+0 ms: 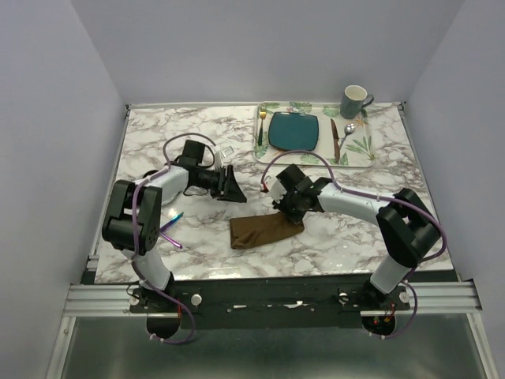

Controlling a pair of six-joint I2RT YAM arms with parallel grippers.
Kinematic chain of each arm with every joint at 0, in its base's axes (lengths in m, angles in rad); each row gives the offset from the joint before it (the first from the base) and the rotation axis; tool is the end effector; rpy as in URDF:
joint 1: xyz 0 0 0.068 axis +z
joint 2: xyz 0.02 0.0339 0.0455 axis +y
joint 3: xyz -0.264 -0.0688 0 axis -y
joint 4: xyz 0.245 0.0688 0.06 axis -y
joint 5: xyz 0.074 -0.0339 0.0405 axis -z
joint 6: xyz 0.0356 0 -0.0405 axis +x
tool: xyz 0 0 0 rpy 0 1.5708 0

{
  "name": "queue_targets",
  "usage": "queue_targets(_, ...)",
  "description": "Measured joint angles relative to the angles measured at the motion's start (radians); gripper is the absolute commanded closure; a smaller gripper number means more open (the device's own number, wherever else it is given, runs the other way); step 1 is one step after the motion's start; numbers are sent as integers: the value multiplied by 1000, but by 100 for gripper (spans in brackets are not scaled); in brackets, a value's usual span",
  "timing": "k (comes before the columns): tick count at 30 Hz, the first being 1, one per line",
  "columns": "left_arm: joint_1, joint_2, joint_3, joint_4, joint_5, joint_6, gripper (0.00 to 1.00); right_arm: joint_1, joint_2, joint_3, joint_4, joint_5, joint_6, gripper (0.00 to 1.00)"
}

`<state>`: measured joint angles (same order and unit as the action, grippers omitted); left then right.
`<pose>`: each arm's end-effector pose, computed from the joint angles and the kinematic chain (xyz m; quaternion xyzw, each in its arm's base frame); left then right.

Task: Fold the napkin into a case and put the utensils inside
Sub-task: Stuff the top corner of the smaller-rectangle-folded napkin into the folded napkin.

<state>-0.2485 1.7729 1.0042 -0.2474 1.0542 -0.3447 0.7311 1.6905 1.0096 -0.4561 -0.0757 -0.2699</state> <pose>0.3210 -0.1134 0.1671 0.0976 0.8369 -0.5318 0.0849 0.2407 0.2195 0.1686 -0.4754 0.8523 0.0851 0.2009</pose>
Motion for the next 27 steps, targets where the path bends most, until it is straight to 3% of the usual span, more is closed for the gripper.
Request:
queue_targets(2,21,-72,22,-147,-32,194,32,0,0,0,0,0,2,89)
queue_targets(6,9,-198,46,-360,-86,477,27,0,0,1,-1,0,8,89)
queue_targets(10,-66,-336,16,-496,-169,672,21,0,4,6,-5,0,8,89)
queue_targets(16,-306,-444,-74,-486,-320,725,25,-6,9,12,-10,-2,14,89)
queue_targets(27,-456,-354,-110,-351,-535,651,25,-7,9,13,-9,-15,27,89)
